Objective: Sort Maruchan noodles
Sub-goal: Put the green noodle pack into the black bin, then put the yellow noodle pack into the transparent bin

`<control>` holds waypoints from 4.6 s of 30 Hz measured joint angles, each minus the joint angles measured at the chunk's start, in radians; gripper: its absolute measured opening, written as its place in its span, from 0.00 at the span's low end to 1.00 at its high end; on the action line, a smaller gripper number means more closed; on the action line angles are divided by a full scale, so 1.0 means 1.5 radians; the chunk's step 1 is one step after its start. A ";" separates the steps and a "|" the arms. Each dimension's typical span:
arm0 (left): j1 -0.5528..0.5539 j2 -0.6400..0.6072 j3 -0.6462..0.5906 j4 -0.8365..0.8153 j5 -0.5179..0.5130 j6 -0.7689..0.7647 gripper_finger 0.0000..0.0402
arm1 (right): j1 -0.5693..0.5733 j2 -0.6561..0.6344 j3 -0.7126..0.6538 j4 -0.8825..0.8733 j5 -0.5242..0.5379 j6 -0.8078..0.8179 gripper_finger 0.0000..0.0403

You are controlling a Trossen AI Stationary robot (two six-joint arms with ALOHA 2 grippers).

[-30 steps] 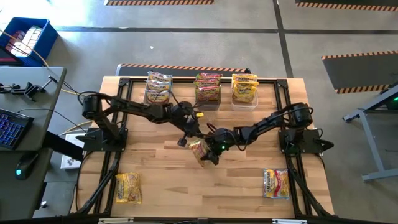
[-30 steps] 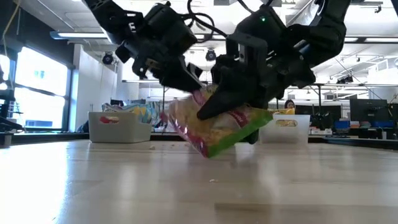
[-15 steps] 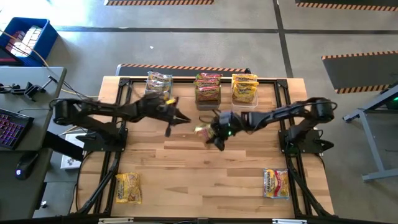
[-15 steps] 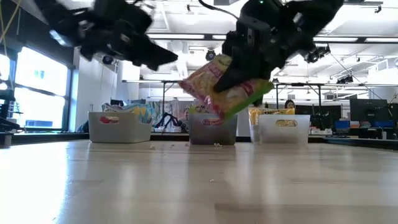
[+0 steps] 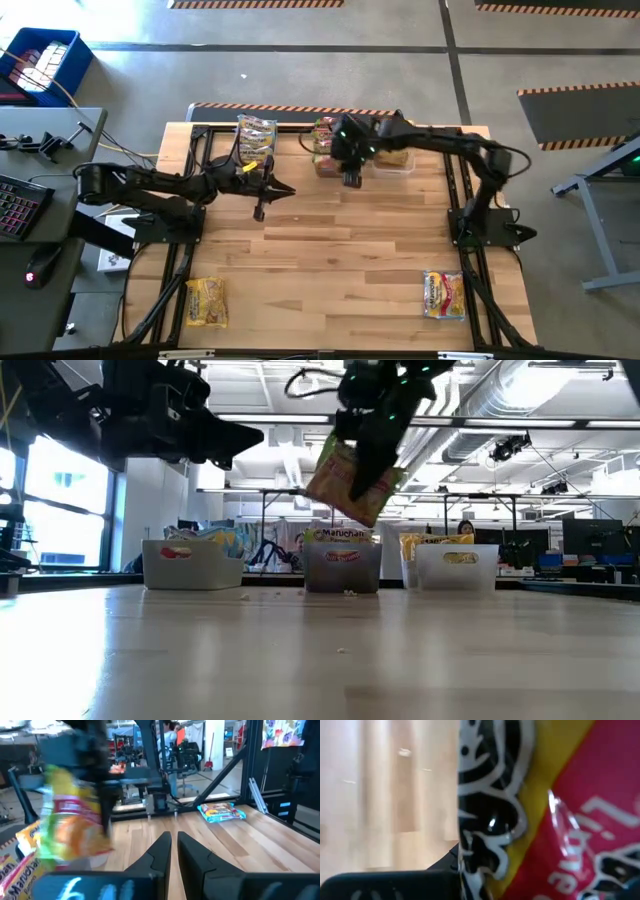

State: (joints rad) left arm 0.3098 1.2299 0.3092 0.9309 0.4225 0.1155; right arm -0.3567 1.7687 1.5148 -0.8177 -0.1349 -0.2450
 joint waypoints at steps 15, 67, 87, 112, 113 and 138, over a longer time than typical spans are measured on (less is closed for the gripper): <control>0.008 0.000 0.000 -0.035 0.000 0.005 0.06 | -0.055 0.302 0.373 -0.291 0.112 -0.215 0.24; 0.008 0.001 0.000 -0.057 -0.035 0.006 0.06 | -0.059 0.353 0.556 -0.346 0.132 -0.180 0.25; -0.019 0.000 0.036 -0.223 -0.029 0.012 0.05 | 0.022 -0.025 -0.267 0.575 -0.052 -0.021 0.00; -0.598 -0.001 0.281 -1.125 0.050 -0.946 0.02 | 0.107 -0.085 -0.540 0.935 -0.021 0.060 0.01; -0.620 0.000 0.281 -1.117 0.049 -0.985 0.02 | 0.107 -0.085 -0.540 0.935 -0.021 0.060 0.01; -0.656 0.166 0.270 -1.002 -0.231 -0.962 0.02 | 0.107 -0.085 -0.540 0.942 -0.022 0.061 0.01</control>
State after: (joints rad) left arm -0.6748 1.4784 0.7139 -0.5725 0.0757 -1.3278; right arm -0.1963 1.6413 0.7048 0.5961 -0.1672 -0.1539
